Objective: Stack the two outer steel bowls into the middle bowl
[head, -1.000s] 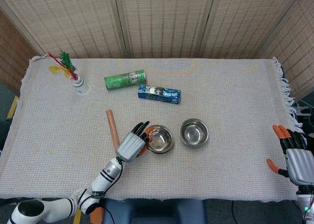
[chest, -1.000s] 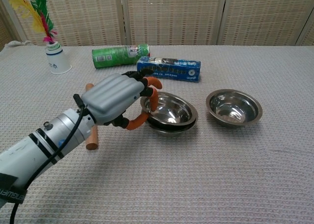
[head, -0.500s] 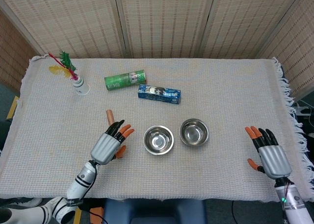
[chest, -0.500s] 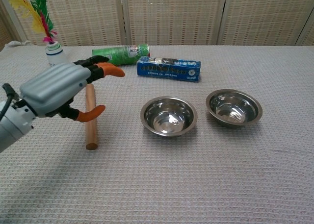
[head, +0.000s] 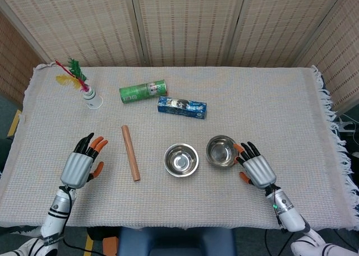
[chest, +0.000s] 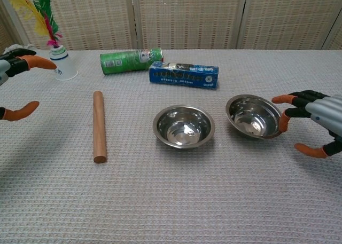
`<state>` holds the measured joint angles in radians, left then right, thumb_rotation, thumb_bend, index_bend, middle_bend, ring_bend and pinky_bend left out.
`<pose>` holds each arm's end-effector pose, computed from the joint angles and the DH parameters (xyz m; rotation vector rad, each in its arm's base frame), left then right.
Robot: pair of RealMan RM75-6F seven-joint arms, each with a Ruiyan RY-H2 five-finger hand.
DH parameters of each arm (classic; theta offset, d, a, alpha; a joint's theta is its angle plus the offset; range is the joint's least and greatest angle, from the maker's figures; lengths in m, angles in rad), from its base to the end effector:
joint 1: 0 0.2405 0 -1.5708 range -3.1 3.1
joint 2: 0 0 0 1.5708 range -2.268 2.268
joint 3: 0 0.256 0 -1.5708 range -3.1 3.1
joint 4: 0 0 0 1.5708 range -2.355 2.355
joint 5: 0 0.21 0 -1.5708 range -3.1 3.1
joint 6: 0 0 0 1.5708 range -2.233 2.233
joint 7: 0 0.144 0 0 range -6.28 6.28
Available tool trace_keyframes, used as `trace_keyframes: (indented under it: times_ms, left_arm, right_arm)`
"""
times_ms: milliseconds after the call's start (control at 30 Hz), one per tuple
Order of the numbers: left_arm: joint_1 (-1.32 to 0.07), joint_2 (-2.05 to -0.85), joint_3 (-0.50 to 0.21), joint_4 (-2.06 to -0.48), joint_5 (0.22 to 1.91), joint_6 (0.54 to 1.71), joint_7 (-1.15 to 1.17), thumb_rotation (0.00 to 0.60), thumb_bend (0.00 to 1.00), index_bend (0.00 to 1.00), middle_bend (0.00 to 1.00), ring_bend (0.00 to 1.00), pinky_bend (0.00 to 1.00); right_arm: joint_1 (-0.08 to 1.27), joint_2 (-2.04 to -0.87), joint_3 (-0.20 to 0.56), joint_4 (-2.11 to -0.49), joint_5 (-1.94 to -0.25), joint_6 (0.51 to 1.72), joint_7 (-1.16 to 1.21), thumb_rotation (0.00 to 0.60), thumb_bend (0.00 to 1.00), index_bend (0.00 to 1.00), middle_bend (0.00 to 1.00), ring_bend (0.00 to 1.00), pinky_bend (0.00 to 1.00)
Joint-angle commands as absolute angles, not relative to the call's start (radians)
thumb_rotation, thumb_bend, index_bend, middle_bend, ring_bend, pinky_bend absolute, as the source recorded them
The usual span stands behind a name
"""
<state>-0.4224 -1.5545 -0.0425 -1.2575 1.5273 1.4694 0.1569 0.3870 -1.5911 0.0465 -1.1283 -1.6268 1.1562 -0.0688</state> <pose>-0.2427 0.2757 0.0405 -1.6110 -0.6224 -1.0921 -0.2787 -0.2678 -0.0058 1.8690 -0.7778 0.8589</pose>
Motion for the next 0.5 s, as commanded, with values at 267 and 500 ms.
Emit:
trace_keyframes:
  times_ms: [267,500]
  left_arm:
    - [-0.398,-1.529,-0.079,-1.224,1.515,1.495,0.116,0.6,0.43,0.15,0.12,0.0,0.15]
    - [-0.395,-1.52,-0.091,-1.224,1.519,1.497,0.102,0.6,0.43,0.15,0.12,0.0,0.15]
  right_arm:
    - [0.442,-1.719,0.049,-0.958,-1.638,1.184,0.032,0.6,0.3,0.4,0.1,0.0,0.0]
    - [0.451,-1.729,0.052,-0.941,-1.631,1.207,0.065,0.6,0.3,0.38,0.1,0.0,0.0]
